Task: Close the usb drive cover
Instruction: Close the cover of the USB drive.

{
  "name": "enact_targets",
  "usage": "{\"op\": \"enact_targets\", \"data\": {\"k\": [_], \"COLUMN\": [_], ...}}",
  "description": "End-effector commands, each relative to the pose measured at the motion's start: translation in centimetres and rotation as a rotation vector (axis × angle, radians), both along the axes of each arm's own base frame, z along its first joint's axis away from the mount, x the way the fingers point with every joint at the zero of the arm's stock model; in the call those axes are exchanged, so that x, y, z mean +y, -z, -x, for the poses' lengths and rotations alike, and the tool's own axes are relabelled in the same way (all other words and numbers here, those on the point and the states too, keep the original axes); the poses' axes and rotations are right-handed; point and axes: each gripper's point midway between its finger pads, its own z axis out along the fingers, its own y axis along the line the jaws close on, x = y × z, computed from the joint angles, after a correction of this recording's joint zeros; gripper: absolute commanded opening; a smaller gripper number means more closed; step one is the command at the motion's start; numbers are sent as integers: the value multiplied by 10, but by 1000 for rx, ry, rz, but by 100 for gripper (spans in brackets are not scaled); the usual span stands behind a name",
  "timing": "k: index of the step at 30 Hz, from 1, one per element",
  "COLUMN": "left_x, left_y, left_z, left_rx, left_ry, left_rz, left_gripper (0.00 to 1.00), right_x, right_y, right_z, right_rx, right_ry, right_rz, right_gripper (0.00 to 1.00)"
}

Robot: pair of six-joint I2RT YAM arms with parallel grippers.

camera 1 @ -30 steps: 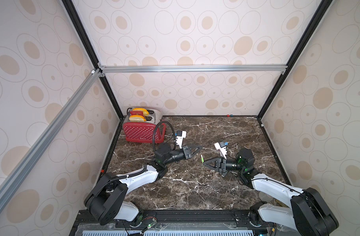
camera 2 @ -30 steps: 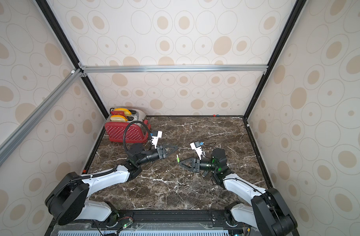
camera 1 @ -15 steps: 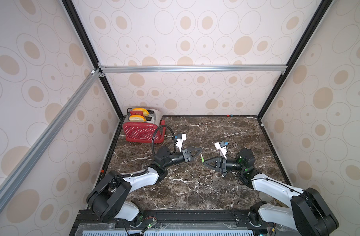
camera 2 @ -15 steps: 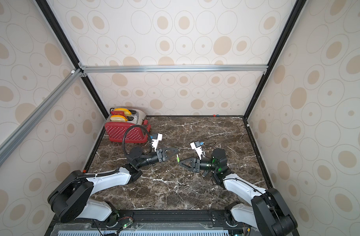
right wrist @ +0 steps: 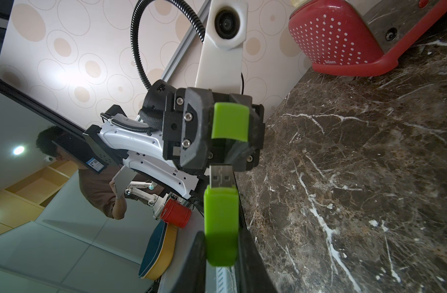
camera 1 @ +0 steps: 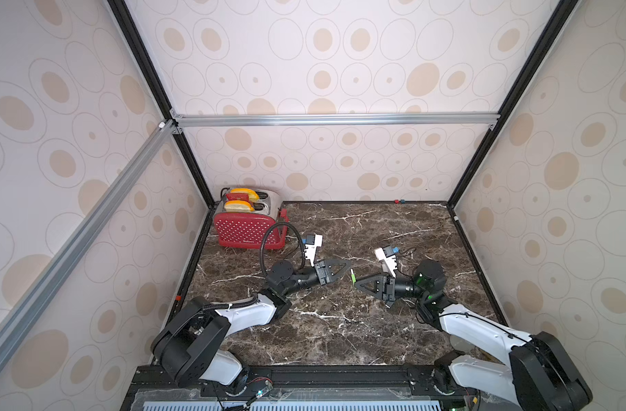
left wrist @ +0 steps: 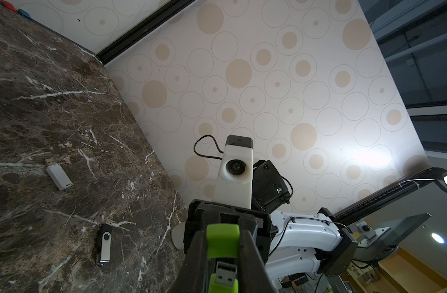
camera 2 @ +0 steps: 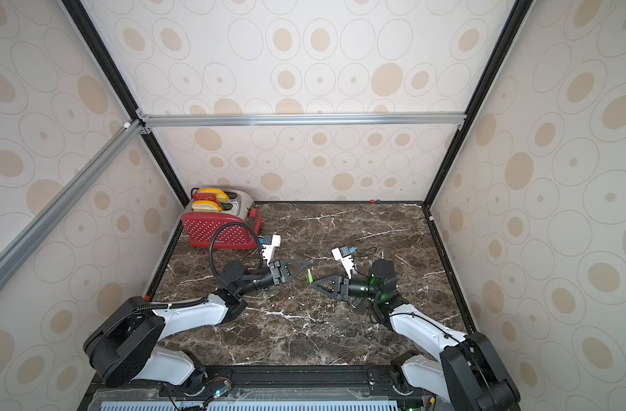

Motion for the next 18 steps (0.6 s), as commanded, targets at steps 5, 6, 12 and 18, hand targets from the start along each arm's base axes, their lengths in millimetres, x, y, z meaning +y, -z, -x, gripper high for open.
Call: {"op": "enact_targets", "data": {"k": [5, 6, 12, 18], "left_x": [0, 0, 0, 3], "left_y": [-10, -10, -14, -21], "left_z": [12, 12, 13, 9], "left_rx": [-43, -43, -53, -66], "left_ry": [25, 26, 23, -7], "left_rz": [37, 37, 48, 64], "left_gripper": [0, 0, 0, 0], "right_x": [-1, -1, -1, -1], "right_y": [-7, -7, -7, -4], "right_z": [1, 0, 0, 1], "right_rx": [-30, -29, -19, -18], "right_ry": [4, 6, 3, 2], "right_rz": [-19, -20, -31, -29], "right_gripper": [0, 0, 0, 0]}}
